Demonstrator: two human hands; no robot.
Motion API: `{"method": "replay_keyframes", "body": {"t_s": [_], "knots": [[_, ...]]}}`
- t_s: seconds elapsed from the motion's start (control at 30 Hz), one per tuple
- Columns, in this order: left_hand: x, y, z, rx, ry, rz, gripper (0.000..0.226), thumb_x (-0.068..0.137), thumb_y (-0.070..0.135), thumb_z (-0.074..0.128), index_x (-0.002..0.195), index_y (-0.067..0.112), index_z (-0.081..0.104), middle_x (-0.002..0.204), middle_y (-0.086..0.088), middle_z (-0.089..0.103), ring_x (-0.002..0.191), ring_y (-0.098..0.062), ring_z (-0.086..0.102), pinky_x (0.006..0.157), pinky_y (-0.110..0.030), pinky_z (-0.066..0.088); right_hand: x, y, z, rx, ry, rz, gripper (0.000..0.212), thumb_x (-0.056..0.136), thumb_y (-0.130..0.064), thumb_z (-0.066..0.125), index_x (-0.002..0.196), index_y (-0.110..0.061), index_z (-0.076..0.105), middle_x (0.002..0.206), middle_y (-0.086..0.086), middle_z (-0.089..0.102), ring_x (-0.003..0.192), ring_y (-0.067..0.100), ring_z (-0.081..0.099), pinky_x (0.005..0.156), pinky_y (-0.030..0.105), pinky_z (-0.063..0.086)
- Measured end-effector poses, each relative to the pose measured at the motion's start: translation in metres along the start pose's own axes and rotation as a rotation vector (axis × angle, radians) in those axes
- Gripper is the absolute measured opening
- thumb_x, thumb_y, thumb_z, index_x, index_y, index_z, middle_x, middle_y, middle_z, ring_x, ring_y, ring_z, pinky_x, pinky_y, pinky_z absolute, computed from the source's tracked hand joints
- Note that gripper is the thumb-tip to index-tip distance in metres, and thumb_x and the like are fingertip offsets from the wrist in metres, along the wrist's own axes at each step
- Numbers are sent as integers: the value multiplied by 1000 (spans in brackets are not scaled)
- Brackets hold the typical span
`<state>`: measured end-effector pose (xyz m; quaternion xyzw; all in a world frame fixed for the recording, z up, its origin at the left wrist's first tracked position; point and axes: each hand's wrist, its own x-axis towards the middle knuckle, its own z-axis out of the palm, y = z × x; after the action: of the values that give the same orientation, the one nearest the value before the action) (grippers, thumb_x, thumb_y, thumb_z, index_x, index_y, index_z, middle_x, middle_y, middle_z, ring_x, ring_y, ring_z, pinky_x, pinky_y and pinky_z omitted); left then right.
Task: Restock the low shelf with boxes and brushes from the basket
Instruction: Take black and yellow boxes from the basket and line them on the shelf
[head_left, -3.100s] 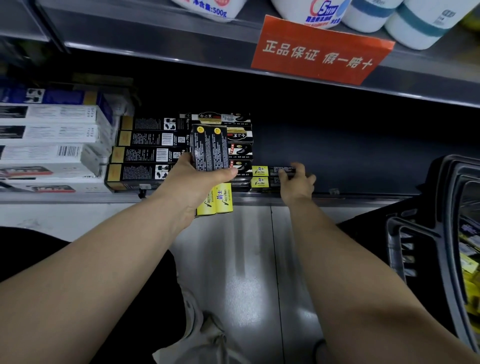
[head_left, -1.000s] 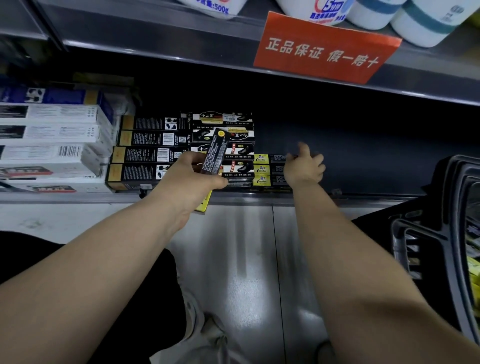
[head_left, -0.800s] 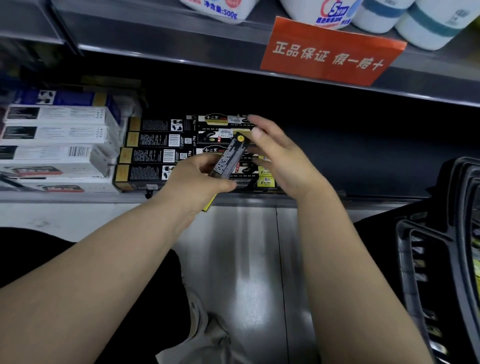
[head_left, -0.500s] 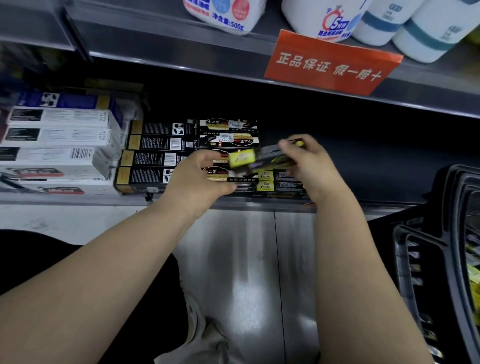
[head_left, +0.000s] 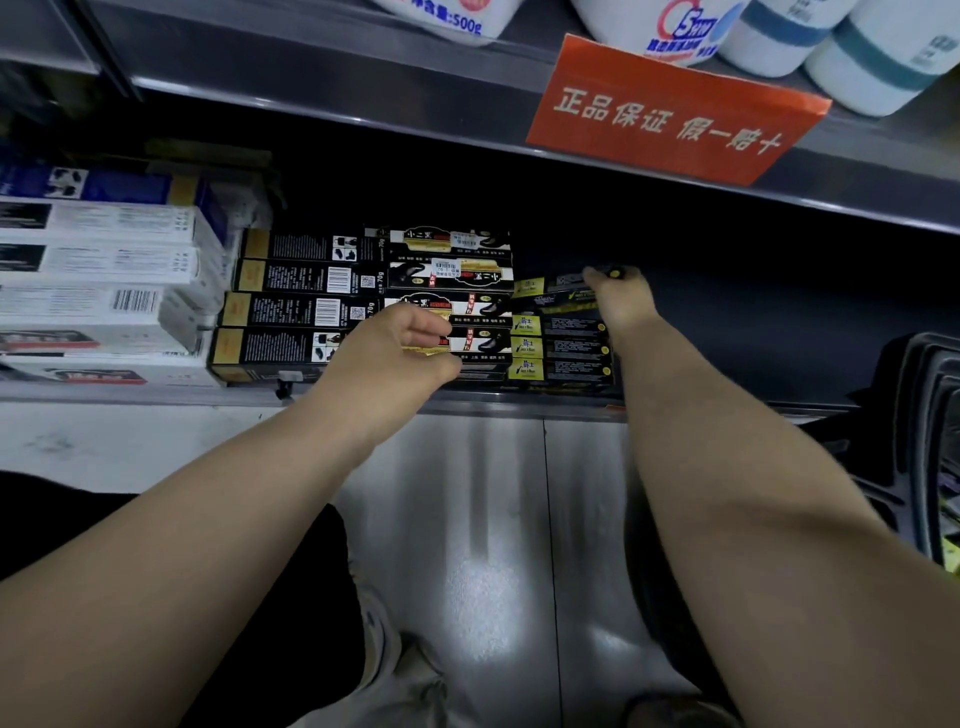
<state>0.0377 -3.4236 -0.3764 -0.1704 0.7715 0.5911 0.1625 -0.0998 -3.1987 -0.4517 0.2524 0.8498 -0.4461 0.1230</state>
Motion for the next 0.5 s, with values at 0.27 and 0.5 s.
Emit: {"method": "replay_keyframes", "body": {"t_s": [0.27,0.5], "knots": [[1,-1,3,12,7,7,18,86,15,62,101,25,62,101,14,60,79,3,54,47,4,34,5,16,7,-379,-160,-12,37,97,-32,45,134,-33,45,144,11,35,129,36,36,109,44,34],[-1,0,4,37,-20,9,15,87,16,61,97,27,61,99,16,59,80,3,54,50,2,35,1,18,11,-532,-174,-50,35,99,-37,42,134,-36,44,148,11,19,129,42,33,110,45,31]]}}
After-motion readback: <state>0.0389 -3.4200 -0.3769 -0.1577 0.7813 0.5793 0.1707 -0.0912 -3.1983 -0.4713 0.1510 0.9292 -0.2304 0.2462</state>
